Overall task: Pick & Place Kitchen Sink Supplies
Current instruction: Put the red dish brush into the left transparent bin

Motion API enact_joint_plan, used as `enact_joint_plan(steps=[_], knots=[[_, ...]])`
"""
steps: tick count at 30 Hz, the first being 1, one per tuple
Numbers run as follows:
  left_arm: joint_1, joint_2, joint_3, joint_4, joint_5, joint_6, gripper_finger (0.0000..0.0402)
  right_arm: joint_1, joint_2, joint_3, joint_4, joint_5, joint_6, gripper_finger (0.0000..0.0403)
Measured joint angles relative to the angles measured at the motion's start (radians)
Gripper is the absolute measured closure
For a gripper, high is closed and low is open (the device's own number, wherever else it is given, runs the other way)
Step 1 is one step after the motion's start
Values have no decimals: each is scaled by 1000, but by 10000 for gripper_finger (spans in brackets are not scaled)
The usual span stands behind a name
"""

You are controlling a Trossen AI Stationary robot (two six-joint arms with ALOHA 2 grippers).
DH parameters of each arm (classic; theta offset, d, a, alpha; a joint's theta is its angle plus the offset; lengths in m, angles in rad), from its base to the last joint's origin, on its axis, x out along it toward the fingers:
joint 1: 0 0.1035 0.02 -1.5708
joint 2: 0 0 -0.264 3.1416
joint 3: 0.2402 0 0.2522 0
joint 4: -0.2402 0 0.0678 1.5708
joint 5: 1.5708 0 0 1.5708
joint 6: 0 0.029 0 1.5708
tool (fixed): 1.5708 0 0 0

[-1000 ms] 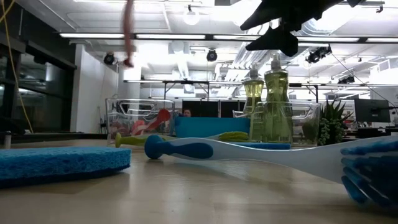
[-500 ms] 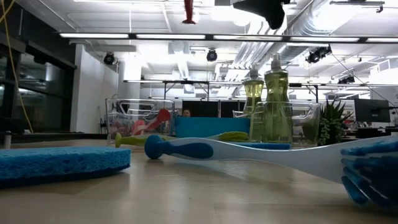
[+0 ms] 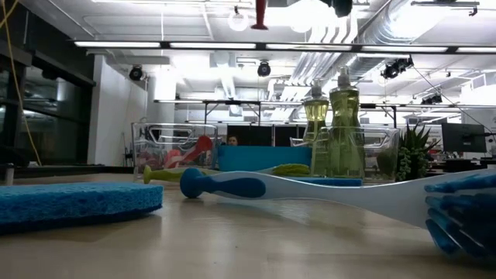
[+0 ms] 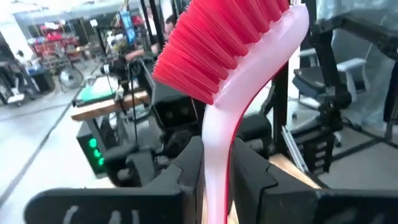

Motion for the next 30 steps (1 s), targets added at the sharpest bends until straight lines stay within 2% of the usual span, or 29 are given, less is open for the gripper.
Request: enact_joint_plan(steps=[5, 10, 19, 24, 30], knots=[[0, 66, -1, 138, -10, -78, 355, 0, 0, 0, 7, 0, 11, 132], [11, 107, 0, 182, -56, -140, 355, 0, 0, 0, 42, -2, 13, 132], [16, 165, 0, 250, -75, -240, 355, 0, 0, 0, 48, -17, 35, 137], [16, 173, 0, 252, -82, -261, 355, 0, 0, 0, 52, -16, 54, 171], [16, 175, 0, 250, -86, -267, 355, 0, -1, 0, 52, 3, 55, 237]])
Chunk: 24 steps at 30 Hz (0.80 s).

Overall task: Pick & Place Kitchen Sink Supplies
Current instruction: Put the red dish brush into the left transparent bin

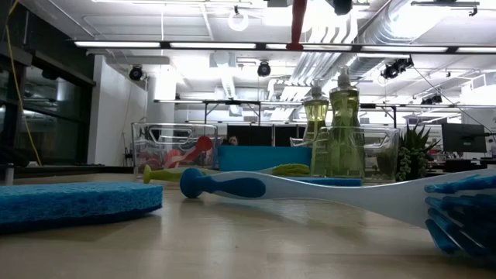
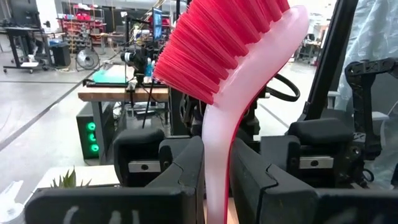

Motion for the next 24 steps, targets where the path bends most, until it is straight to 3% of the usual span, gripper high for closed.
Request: enact_joint_plan(steps=[8, 14, 24], knots=[[0, 0, 0, 0, 4, -5, 354, 0, 0, 0, 0, 17, -8, 318], [0, 0, 0, -2, 4, -18, 325, 0, 0, 0, 0, 15, -9, 366], [18, -3, 0, -4, 26, 44, 312, 0, -1, 0, -12, 7, 99, 354]])
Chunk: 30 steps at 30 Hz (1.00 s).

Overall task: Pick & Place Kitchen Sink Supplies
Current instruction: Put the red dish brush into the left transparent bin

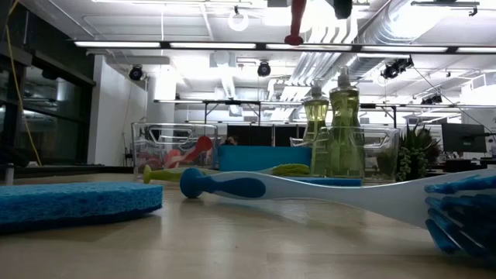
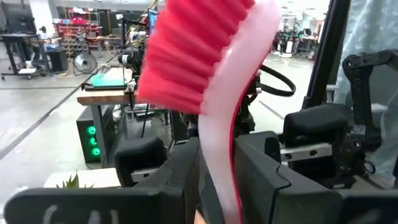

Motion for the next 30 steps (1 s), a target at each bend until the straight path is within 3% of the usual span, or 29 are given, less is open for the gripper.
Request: enact_joint_plan(steps=[12, 18, 24, 30], knots=[[161, -33, -1, -18, 305, 33, 310, 1, -17, 0, -52, 10, 59, 367], [256, -83, -1, -37, 491, 39, 310, 1, -86, 0, -195, 75, 157, 367], [326, -187, -1, -222, 486, 197, 310, 0, -131, 0, -357, 56, 284, 366], [336, -281, -1, -470, 350, 395, 310, -8, -119, 0, -361, 15, 356, 367]])
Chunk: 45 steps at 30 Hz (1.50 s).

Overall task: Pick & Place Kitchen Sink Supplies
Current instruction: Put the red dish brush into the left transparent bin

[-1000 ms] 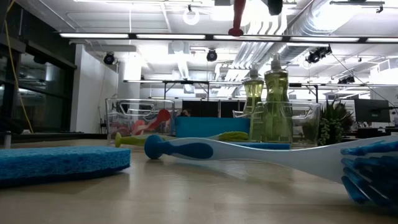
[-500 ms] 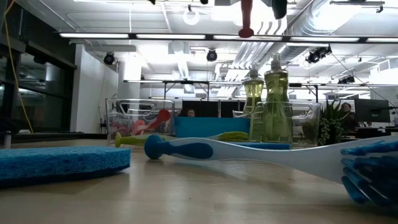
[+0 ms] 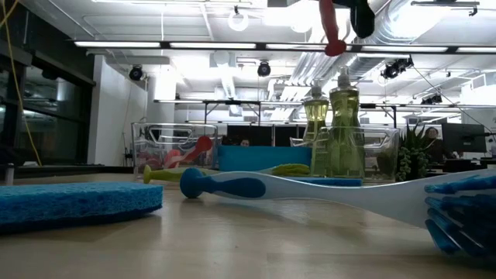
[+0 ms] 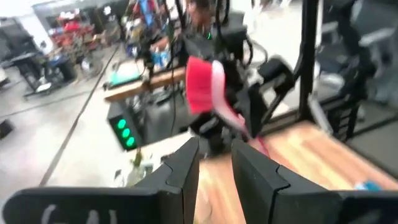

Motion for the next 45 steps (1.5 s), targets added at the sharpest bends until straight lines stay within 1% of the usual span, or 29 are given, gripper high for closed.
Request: enact_joint_plan(steps=[2, 5, 7, 10, 14, 17, 21, 25, 28, 32, 35, 39, 42, 44, 45], knots=[[-1, -25, 0, -73, -27, 53, 310, -20, 12, 0, 3, -31, 2, 367], [-1, -59, 0, -175, -32, 138, 310, -71, 37, 8, 18, -95, 19, 367], [-1, -79, 0, -227, -53, 190, 310, -108, 63, 41, 11, -136, 34, 367], [0, -108, 0, -290, -111, 264, 310, -166, 117, 113, -23, -187, 27, 367], [0, -133, 0, -386, -175, 358, 310, -237, 230, 243, -89, -258, 28, 366], [0, -139, 0, -443, -198, 404, 310, -281, 333, 366, -165, -313, 28, 366], [0, -139, 0, -522, -200, 497, 310, -318, 472, 528, -268, -349, 51, 366], [0, -141, 0, -600, -207, 589, 310, -356, 602, 674, -334, -416, 86, 366], [22, -167, 0, -641, -216, 642, 310, -382, 697, 770, -381, -450, 117, 366], [78, -216, 0, -664, -183, 675, 310, -412, 811, 877, -405, -508, 133, 366], [134, -257, 0, -663, -132, 690, 310, -430, 884, 958, -416, -543, 156, 366], [202, -299, 0, -657, -9, 690, 310, -442, 967, 1057, -438, -552, 158, 366], [222, -313, -18, -663, 97, 697, 310, -451, 1014, 1121, -441, -555, 158, 366], [226, -329, -51, -670, 139, 720, 310, -457, 1045, 1159, -442, -558, 158, 366], [230, -339, -72, -672, 142, 724, 310, -460, 1058, 1174, -443, -564, 158, 366]])
